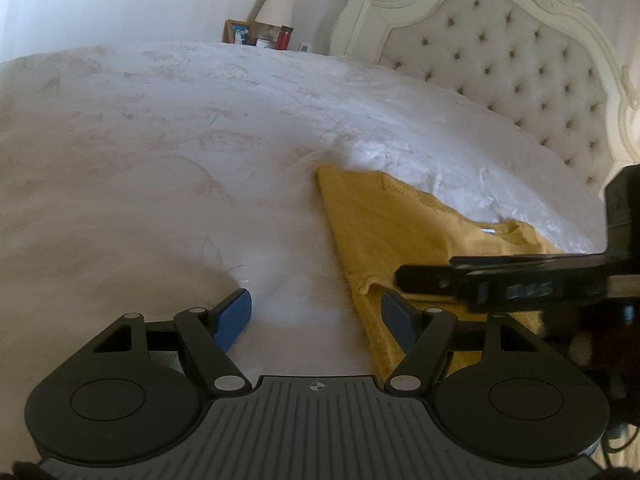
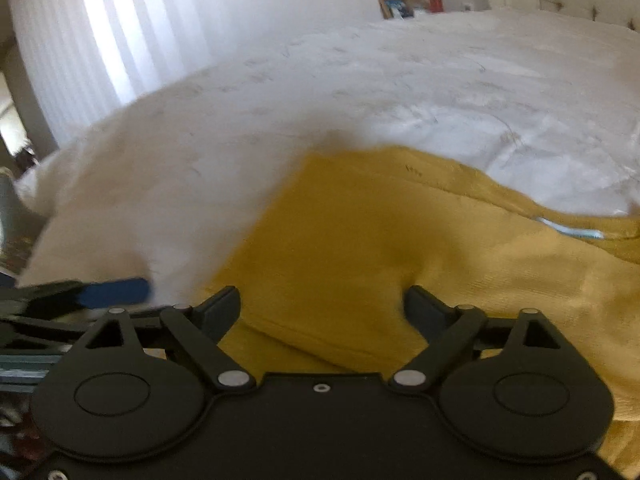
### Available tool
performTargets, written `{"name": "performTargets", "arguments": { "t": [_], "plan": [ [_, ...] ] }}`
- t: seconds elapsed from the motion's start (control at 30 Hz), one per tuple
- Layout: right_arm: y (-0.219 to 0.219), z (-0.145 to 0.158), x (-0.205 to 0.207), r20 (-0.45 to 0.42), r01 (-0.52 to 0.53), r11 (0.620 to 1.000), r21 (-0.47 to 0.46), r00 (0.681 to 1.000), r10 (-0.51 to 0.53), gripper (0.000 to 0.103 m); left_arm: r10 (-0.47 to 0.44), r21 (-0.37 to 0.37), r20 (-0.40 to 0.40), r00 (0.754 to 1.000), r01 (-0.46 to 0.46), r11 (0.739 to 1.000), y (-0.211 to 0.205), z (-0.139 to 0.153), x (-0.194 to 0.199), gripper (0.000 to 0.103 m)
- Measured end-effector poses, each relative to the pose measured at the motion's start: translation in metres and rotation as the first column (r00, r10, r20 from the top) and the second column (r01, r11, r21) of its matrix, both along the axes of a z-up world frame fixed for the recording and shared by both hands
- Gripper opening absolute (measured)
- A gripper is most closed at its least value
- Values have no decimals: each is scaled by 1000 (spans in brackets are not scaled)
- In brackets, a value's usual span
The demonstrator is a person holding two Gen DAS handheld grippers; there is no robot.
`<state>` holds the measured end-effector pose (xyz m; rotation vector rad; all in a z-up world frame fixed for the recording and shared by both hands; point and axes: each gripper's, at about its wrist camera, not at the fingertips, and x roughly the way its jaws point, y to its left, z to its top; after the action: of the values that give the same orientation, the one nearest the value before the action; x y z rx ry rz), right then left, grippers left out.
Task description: Fold small clothes
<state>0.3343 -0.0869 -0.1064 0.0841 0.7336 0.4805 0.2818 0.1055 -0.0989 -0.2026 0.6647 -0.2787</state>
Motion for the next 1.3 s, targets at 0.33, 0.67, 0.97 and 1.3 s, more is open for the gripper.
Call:
{"name": "performTargets", "arguments": {
  "t": [0.33, 0.67, 0.97, 1.3],
  "plan": [
    [-143, 8, -15, 66, 367, 925, -95, 930, -362, 90, -7, -3, 0, 1000, 7, 1000, 1, -3, 1, 77],
    [-230, -25, -34, -22, 579, 801, -151, 808, -589, 93, -59, 39, 39, 997, 58, 998, -10, -16, 2, 102],
    [-245, -15, -96, -28, 597, 796, -101, 798, -602, 97, -71, 83, 62, 996, 66, 994, -18, -19, -2, 102],
    [-300, -13, -159, -30, 627, 776, -73, 776, -630, 98, -74, 172, -41, 996, 80, 982, -31, 5, 1, 93]
  ]
}}
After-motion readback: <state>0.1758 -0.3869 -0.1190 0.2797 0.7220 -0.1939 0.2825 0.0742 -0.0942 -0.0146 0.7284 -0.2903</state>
